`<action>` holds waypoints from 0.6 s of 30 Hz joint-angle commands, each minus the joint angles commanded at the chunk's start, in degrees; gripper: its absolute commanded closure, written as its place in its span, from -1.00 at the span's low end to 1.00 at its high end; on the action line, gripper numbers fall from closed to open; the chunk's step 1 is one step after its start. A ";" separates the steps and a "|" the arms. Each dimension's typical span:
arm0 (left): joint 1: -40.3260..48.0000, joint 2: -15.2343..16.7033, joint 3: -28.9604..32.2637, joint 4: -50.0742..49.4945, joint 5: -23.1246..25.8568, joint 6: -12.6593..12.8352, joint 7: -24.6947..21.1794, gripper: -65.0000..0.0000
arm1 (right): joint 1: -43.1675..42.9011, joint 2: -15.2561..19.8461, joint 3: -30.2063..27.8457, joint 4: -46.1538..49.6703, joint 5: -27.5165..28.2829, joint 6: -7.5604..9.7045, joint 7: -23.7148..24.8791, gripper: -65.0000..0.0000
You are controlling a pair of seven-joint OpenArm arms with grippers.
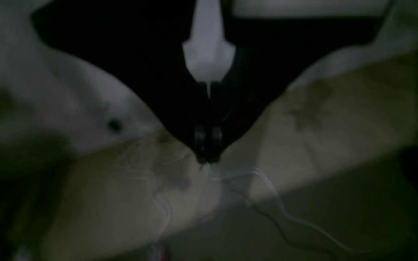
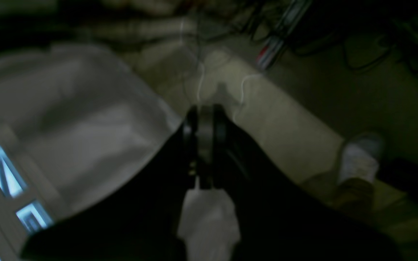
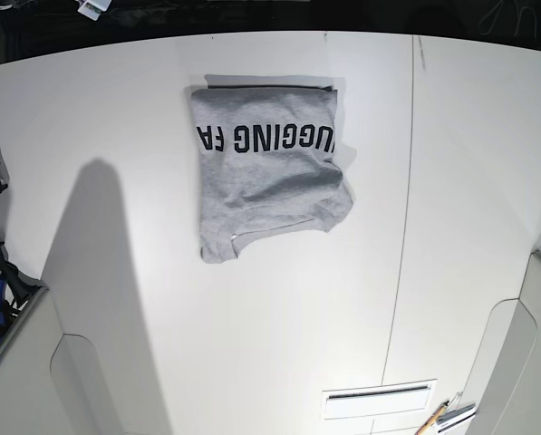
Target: Fold the T-shirt properly
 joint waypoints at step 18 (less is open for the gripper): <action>-40.72 4.39 39.74 -50.64 3.56 20.03 -24.33 1.00 | 27.71 -1.49 -34.16 -46.99 -26.23 -0.22 30.82 1.00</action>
